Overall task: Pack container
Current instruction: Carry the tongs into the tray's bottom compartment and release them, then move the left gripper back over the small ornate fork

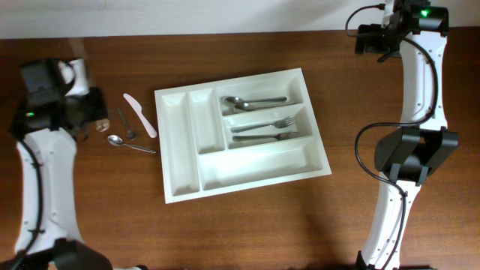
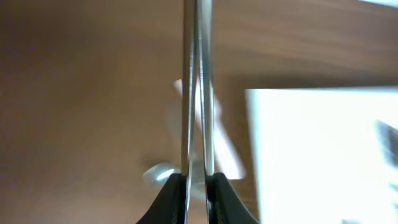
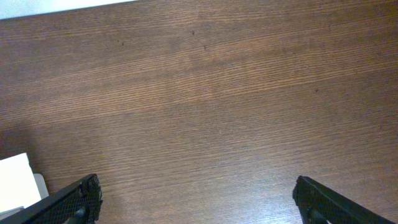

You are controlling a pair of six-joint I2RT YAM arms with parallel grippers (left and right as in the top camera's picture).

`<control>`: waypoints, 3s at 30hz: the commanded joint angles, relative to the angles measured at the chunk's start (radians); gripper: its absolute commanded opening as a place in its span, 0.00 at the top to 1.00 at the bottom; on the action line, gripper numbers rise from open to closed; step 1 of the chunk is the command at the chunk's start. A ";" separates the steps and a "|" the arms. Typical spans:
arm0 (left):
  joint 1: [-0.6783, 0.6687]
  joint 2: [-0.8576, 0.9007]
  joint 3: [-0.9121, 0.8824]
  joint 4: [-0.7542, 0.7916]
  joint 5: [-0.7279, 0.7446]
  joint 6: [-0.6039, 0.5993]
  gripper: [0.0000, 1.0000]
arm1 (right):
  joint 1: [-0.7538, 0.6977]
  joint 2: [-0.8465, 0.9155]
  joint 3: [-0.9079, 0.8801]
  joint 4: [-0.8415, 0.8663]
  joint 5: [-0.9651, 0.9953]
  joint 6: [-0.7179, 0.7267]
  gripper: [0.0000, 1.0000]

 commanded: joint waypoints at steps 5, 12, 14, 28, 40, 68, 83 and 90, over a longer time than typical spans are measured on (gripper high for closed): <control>-0.285 0.031 0.005 0.005 0.266 0.515 0.98 | 0.002 -0.006 0.014 0.002 0.016 0.009 0.01; -0.530 0.150 -0.005 -0.071 0.261 0.856 0.98 | 0.002 -0.006 0.014 0.002 0.016 0.009 0.01; -0.578 0.190 -0.005 -0.087 0.258 0.892 0.98 | 0.002 -0.006 0.014 0.002 0.016 0.009 0.01; -0.737 0.363 -0.005 -0.122 0.259 0.928 0.99 | 0.002 -0.006 0.014 0.002 0.016 0.009 0.01; -0.740 0.364 -0.005 -0.197 0.256 0.931 0.81 | 0.002 -0.006 0.014 0.002 0.016 0.009 0.01; -0.483 0.370 0.340 -0.019 -0.393 0.439 0.01 | 0.002 -0.006 0.014 0.002 0.016 0.009 0.01; -0.057 0.437 0.339 -0.167 0.051 -0.029 0.01 | 0.002 -0.006 0.014 0.002 0.016 0.009 0.01; -0.049 0.531 0.339 -0.163 -0.057 -0.164 0.01 | 0.002 -0.006 0.014 0.002 0.016 0.009 0.01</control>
